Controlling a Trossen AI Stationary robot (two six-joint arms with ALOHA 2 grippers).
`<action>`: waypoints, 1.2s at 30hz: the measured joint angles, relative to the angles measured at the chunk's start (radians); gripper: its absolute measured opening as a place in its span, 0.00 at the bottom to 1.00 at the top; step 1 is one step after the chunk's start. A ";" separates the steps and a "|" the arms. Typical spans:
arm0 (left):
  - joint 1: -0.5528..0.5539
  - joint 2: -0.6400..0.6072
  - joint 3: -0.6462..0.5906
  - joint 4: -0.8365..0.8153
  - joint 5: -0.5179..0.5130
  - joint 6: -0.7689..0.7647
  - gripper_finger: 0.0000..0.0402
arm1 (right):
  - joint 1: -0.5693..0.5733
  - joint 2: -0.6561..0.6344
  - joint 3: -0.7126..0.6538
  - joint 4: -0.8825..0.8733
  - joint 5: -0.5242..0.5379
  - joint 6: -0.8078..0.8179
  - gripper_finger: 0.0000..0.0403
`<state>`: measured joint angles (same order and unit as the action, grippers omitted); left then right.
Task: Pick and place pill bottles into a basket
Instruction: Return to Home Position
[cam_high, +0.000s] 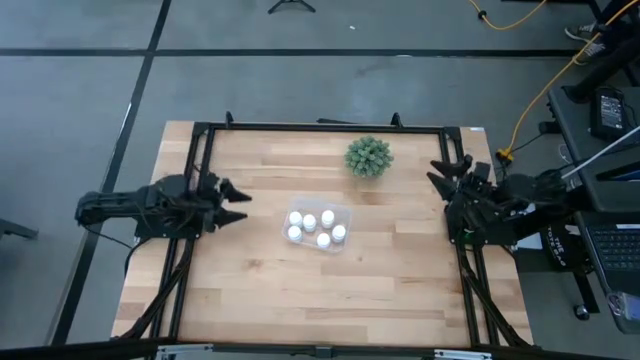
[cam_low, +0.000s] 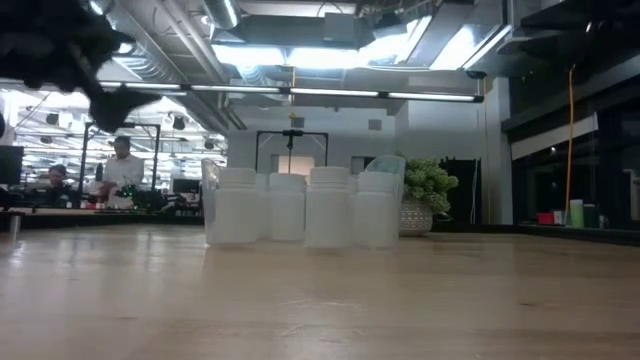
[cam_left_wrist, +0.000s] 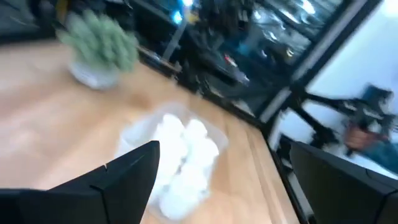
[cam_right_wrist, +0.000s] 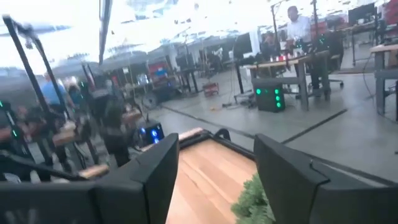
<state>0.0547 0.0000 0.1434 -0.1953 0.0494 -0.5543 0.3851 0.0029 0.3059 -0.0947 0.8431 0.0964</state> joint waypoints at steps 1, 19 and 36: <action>0.000 0.001 -0.021 0.014 0.032 -0.010 0.88 | 0.000 0.000 -0.009 0.023 0.000 0.005 0.52; 0.000 0.000 -0.075 0.044 0.049 0.070 0.88 | 0.000 0.003 -0.179 -0.016 -0.001 0.393 0.52; 0.000 0.001 -0.075 0.044 -0.047 0.070 0.88 | -0.046 0.000 -0.230 0.259 -0.492 -0.052 0.52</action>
<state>0.0546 0.0006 0.0685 -0.1508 0.0027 -0.4843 0.3388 0.0032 0.0757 0.1643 0.3515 0.0446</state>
